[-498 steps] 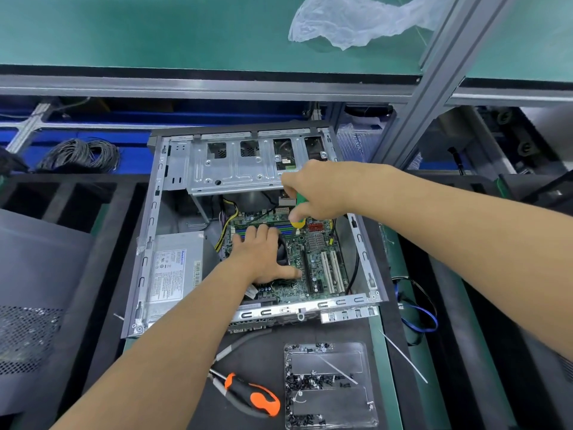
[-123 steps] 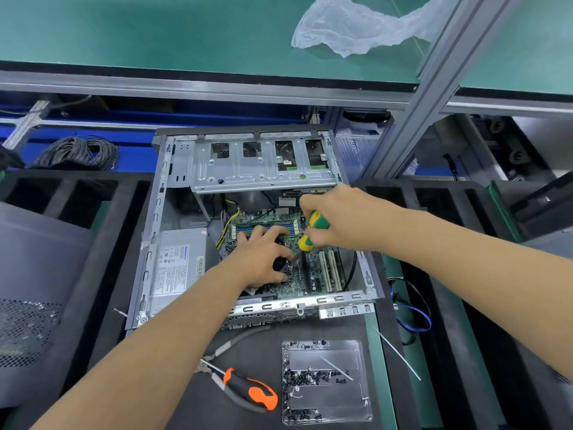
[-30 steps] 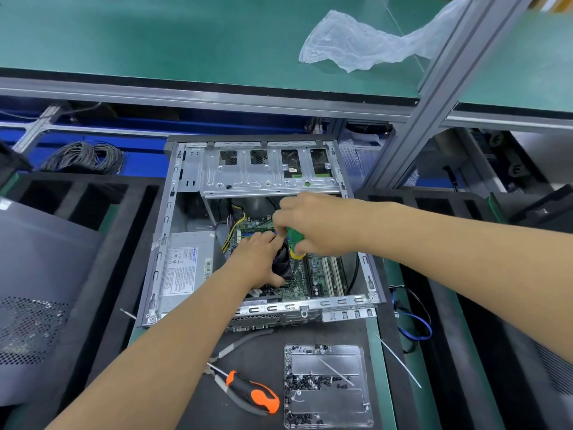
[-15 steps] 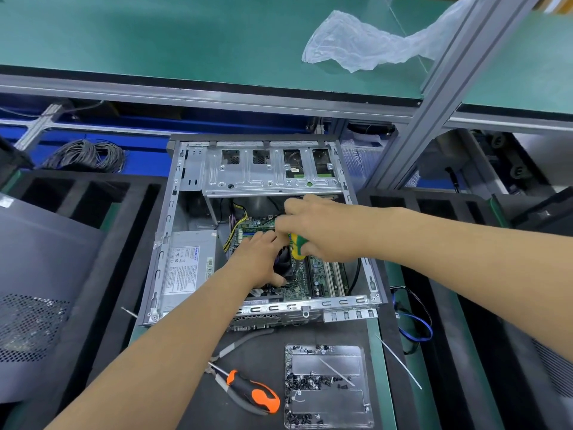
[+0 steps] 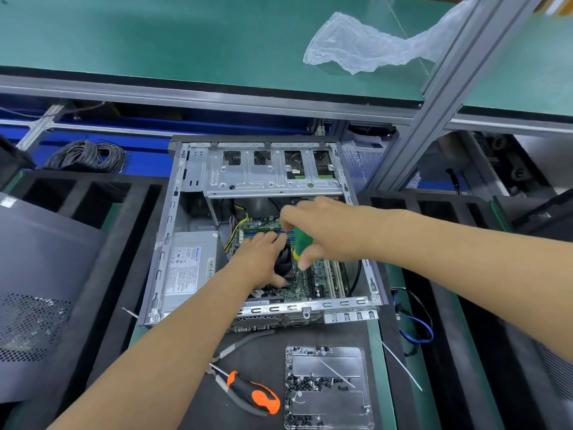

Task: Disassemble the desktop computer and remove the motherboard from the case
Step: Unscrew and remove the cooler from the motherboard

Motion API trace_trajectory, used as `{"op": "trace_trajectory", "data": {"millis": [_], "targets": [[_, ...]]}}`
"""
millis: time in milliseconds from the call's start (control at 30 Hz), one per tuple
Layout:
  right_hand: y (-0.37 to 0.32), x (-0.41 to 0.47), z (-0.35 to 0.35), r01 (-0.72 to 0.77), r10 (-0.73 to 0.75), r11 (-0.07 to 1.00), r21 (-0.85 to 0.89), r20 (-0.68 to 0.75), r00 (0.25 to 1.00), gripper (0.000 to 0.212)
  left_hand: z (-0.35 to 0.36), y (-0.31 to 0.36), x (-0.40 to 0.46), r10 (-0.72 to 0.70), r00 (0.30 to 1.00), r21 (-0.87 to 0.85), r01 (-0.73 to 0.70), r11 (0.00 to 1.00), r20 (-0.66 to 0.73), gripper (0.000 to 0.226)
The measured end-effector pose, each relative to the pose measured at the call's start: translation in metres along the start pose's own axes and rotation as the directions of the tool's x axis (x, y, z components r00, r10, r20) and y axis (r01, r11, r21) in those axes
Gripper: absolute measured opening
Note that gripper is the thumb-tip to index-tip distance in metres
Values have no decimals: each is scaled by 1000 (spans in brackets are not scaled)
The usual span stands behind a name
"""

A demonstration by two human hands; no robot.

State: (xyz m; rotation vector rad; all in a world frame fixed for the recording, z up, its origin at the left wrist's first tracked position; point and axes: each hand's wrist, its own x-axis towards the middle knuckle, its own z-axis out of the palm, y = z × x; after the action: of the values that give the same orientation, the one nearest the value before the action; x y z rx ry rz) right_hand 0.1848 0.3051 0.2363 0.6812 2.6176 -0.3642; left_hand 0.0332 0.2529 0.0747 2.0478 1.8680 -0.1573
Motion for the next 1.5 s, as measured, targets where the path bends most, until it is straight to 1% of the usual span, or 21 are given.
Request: {"op": "trace_trajectory", "data": {"millis": [33,133,233,333,433,500,533,600,700,767,800,867,933,1000,1033,1100,1167,1267,1333,1433,1500], "targets": [[-2,1,1,-59,59,998,10,-2,998,56,0,0,0,-3,1000,-25,3,1000,-5,98],[-5,5,0,-139,128,961,-238,-63,990,54,1,0,0,-5,1000,-50,4,999,-20,94],[-3,5,-1,34,-41,963,-268,-18,999,31,3,-1,1,1,1000,1,-1,1000,-5,97],[2,6,-1,159,-157,943,-293,31,987,28,3,-2,2,0,1000,9,0,1000,-3,97],[4,5,-2,14,-7,990,-138,51,999,50,4,-2,2,4,1000,4,-4,1000,-12,102],[2,5,-3,-97,110,956,-278,32,993,70,5,-2,2,-4,1000,-13,4,1000,-18,102],[1,6,-3,-110,124,919,-380,11,992,73,5,-2,2,-6,1000,-15,6,1000,-16,100],[0,6,-2,-40,35,872,-487,-21,999,59,4,-2,2,2,1000,3,-2,1000,-11,101],[1,3,-1,188,-197,829,-526,40,980,36,5,-1,1,1,1000,-5,-1,1000,-15,95],[0,3,3,296,-328,820,-490,22,944,29,5,-1,2,-17,1000,-39,16,999,-22,83],[-2,4,5,302,-339,852,-429,-11,941,28,4,-2,2,-18,1000,-43,17,999,-23,80],[-5,5,3,204,-220,946,-252,-37,975,40,3,-1,1,-2,1000,-32,1,999,-21,88],[-6,7,-1,17,-17,993,-120,-3,1000,62,3,-2,0,6,1000,-12,-6,1000,-14,99],[-7,7,-3,-116,115,974,-192,-18,993,73,2,-2,0,5,1000,-27,-5,1000,-14,98],[-7,8,-3,-149,144,952,-267,-40,989,71,2,-2,0,5,1000,-30,-5,1000,-16,97],[-8,9,-2,-113,107,919,-379,-36,994,55,1,-1,0,5,1000,-10,-5,1000,-8,97],[-9,8,-1,18,-17,910,-415,6,1000,38,1,-1,0,7,1000,8,-7,1000,-2,101],[-3,7,1,197,-211,860,-471,24,977,29,1,-1,0,9,1000,-5,-9,1000,-7,96],[0,7,0,192,-206,910,-368,0,979,32,0,-1,-1,8,1000,-6,-9,1000,-11,91],[1,8,0,4,-4,1000,-23,-6,1000,56,1,-2,-1,8,1000,-17,-8,1000,-11,94],[-2,7,4,-88,86,996,-34,-55,995,64,0,-2,0,11,1000,-36,-11,999,-2,93]]}}
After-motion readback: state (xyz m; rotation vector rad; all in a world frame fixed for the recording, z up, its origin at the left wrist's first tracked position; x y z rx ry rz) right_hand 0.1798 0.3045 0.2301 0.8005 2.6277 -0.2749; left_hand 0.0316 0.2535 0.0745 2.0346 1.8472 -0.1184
